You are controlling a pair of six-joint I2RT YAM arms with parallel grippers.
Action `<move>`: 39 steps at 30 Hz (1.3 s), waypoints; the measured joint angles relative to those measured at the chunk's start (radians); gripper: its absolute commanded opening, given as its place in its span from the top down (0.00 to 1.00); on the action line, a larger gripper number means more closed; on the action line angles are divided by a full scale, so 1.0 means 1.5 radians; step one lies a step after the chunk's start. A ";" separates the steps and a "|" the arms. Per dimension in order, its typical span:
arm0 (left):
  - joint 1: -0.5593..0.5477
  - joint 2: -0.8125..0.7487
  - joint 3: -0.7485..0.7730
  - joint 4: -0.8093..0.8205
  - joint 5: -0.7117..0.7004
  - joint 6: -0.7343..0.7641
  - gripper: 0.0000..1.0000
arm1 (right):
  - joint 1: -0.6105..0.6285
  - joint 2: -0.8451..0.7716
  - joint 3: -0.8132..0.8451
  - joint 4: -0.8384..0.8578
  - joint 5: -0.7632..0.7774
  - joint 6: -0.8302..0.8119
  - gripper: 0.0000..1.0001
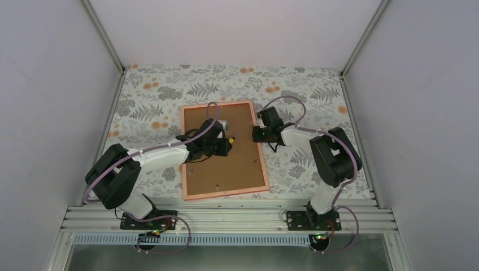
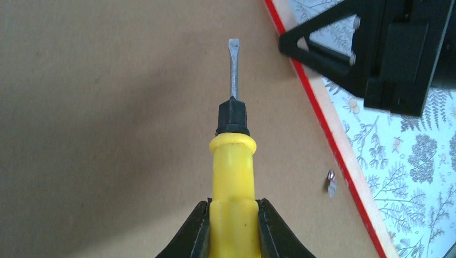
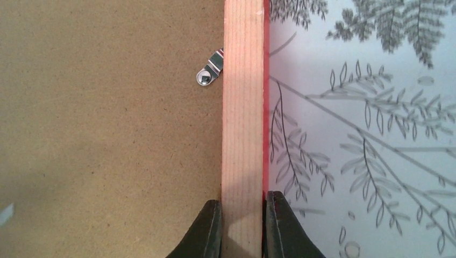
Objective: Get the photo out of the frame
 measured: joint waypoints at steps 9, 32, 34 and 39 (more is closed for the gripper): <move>0.000 0.066 0.056 0.027 0.023 0.005 0.98 | 0.013 -0.061 -0.072 0.005 -0.014 0.011 0.90; 0.000 0.201 0.130 0.065 0.081 0.017 0.98 | 0.013 -0.070 -0.093 0.030 -0.016 0.021 0.90; 0.000 0.205 0.131 0.070 0.082 0.017 0.98 | 0.013 -0.070 -0.093 0.030 -0.016 0.021 0.90; 0.000 0.212 0.137 0.073 0.079 0.017 0.98 | 0.013 -0.070 -0.093 0.030 -0.016 0.021 0.90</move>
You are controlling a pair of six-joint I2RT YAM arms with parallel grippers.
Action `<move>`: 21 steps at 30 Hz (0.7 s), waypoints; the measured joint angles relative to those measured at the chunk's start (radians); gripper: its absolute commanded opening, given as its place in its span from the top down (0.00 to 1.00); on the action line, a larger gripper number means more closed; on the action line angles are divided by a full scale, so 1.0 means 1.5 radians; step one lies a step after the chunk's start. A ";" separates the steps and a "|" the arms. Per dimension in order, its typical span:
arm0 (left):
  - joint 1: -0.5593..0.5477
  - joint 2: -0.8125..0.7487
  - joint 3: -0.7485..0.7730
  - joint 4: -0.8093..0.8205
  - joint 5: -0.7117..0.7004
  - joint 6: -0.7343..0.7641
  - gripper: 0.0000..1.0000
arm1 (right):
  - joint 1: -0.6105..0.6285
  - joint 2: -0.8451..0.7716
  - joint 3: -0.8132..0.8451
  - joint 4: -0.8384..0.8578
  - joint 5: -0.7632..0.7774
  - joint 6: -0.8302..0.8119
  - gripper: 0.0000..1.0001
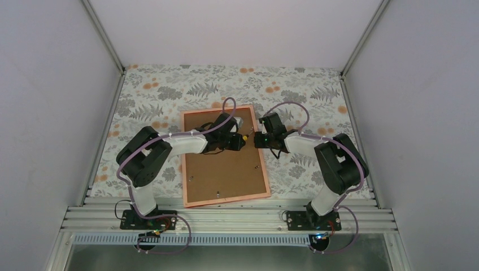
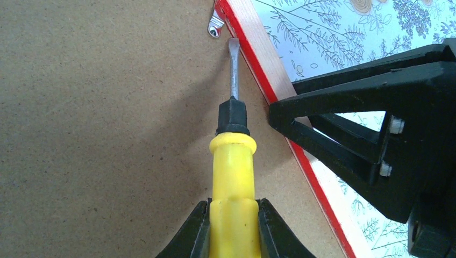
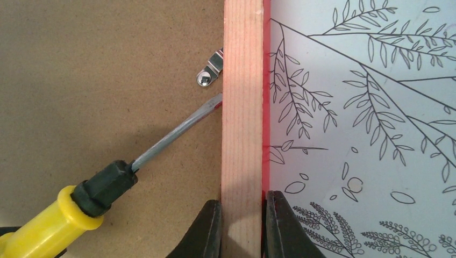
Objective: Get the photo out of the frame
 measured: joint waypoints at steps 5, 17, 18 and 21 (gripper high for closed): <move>0.002 0.003 0.004 0.001 -0.006 -0.002 0.98 | 0.000 0.000 0.000 0.000 0.000 0.000 0.90; 0.005 0.010 0.010 0.003 -0.013 -0.008 0.98 | 0.000 -0.002 -0.006 0.009 0.000 0.001 0.90; 0.005 0.010 0.010 0.003 -0.013 -0.010 0.98 | 0.000 -0.002 -0.006 0.010 0.000 0.001 0.90; 0.005 0.010 0.009 0.004 -0.013 -0.016 0.98 | 0.000 -0.003 -0.009 0.014 0.000 0.002 0.89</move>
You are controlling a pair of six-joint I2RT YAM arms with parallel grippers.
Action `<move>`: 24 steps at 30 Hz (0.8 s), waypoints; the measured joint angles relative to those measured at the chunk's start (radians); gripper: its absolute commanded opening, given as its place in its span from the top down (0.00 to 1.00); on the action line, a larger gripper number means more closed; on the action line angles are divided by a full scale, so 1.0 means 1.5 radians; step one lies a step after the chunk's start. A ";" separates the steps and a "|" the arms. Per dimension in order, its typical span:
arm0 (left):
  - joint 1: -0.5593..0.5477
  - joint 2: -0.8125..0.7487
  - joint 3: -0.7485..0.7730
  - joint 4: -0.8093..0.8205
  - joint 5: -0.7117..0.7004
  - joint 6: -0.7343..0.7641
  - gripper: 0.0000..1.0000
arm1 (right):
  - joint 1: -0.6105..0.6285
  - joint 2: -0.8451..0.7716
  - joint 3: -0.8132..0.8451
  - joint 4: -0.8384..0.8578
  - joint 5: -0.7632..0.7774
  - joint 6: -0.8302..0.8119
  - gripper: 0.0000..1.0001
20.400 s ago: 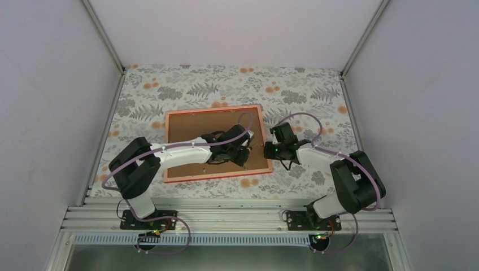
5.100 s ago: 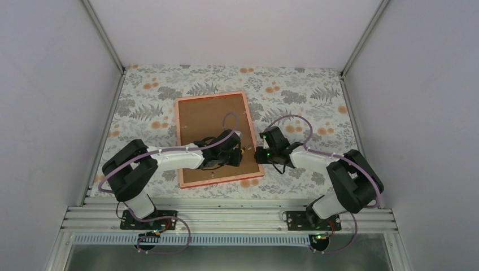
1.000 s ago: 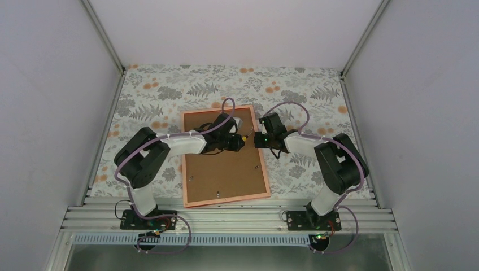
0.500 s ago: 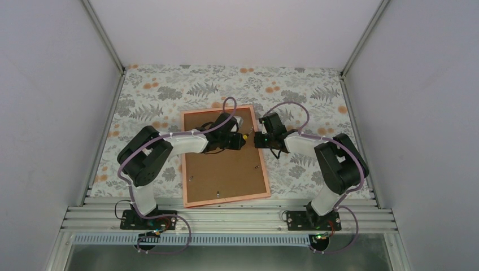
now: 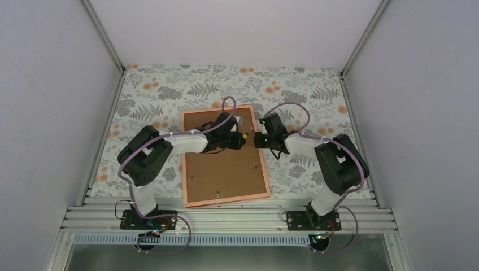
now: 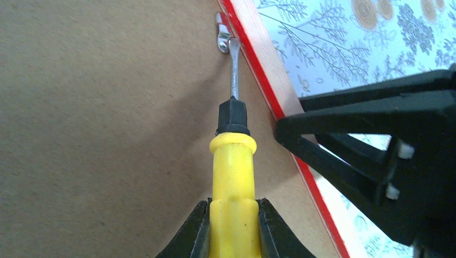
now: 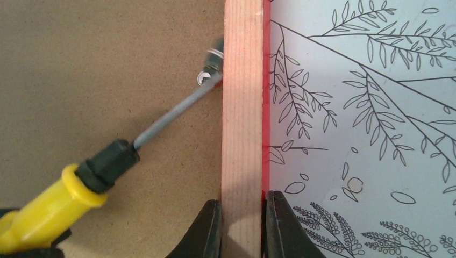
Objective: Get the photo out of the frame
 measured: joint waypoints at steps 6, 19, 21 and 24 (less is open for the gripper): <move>0.010 0.000 -0.011 0.025 -0.020 -0.021 0.98 | 0.000 -0.001 -0.004 0.006 0.000 0.001 0.89; 0.014 -0.020 -0.040 0.040 -0.027 -0.037 0.98 | 0.000 -0.001 -0.005 0.008 0.000 0.003 0.89; 0.014 -0.034 -0.053 0.037 -0.028 -0.037 0.98 | 0.000 -0.001 -0.005 0.008 0.000 0.003 0.89; 0.014 -0.065 -0.071 0.026 -0.035 -0.037 0.98 | 0.000 -0.007 -0.007 0.001 -0.001 0.003 0.89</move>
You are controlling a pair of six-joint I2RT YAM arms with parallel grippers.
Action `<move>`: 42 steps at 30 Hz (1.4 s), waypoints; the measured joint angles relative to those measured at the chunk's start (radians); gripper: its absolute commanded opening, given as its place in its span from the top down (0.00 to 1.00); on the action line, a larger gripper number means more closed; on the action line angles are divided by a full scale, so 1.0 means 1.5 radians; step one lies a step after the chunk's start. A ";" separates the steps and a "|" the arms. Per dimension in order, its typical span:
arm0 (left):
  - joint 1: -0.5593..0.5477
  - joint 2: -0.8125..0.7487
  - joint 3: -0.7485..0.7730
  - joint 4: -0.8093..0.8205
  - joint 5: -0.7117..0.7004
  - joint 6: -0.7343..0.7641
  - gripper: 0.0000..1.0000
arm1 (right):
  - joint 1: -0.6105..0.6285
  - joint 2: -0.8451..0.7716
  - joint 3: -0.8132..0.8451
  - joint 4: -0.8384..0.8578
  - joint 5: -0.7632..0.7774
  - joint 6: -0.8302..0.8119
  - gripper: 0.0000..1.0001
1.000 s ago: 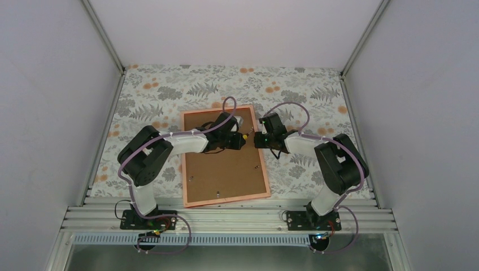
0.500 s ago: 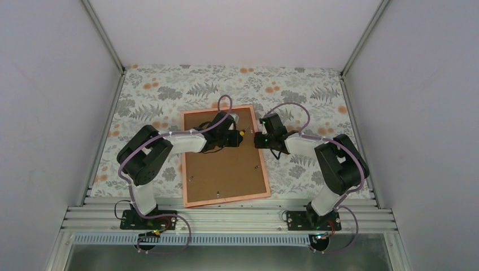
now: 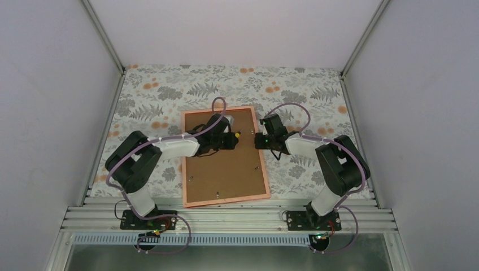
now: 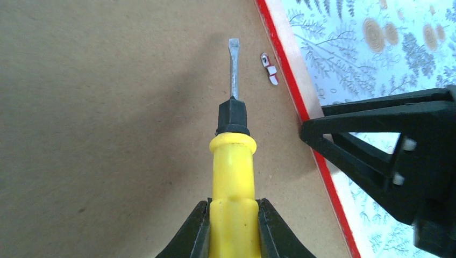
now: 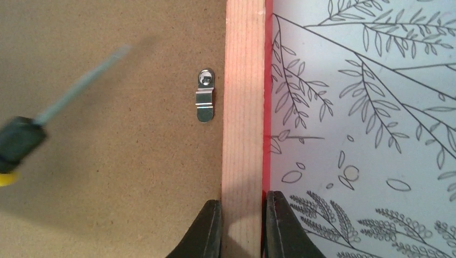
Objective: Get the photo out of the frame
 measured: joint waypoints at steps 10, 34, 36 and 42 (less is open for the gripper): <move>0.020 -0.168 -0.067 -0.037 -0.048 0.002 0.98 | -0.002 -0.007 -0.002 -0.014 -0.001 0.011 0.90; 0.063 -0.375 -0.203 -0.131 -0.095 -0.002 0.98 | -0.184 -0.072 -0.047 -0.051 -0.024 0.033 0.81; 0.063 -0.381 -0.203 -0.139 -0.098 -0.002 0.98 | -0.205 -0.093 -0.058 -0.053 -0.024 0.033 0.78; 0.063 -0.382 -0.203 -0.151 -0.100 -0.002 0.98 | -0.216 -0.118 -0.062 -0.062 -0.036 0.030 0.62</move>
